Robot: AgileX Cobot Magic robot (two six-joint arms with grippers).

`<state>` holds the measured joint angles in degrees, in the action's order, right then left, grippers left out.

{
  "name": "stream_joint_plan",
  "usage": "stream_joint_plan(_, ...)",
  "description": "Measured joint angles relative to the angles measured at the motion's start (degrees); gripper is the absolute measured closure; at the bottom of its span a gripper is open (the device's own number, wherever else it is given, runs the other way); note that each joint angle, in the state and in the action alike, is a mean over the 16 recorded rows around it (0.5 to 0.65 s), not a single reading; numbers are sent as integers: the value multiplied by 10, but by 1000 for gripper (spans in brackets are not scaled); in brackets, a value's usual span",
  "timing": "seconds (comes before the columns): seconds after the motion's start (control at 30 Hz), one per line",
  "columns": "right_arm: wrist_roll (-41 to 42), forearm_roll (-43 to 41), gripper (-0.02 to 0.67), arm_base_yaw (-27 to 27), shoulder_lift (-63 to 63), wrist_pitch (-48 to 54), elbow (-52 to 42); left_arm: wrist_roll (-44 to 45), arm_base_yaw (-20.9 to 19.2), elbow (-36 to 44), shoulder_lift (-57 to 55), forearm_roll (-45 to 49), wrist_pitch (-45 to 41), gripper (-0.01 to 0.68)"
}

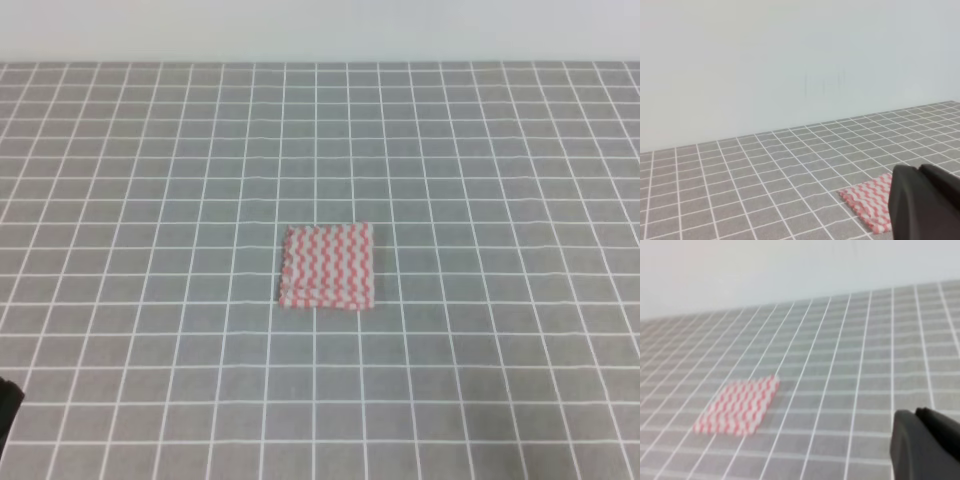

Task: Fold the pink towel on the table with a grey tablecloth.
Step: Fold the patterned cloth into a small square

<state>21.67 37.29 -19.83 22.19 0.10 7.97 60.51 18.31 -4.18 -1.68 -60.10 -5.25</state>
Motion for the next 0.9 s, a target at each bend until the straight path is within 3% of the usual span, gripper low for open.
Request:
stream_joint_plan(0.27,6,-6,650,0,0,35,-10,0,0,0,-1,0,-1,673)
stream_joint_plan(0.47,26,-19,650,6,-8,4,-25,0,0,0,0,0,-3,673)
stream_joint_plan(0.9,70,-34,650,100,-134,-34,-79,0,0,0,0,0,-4,673)
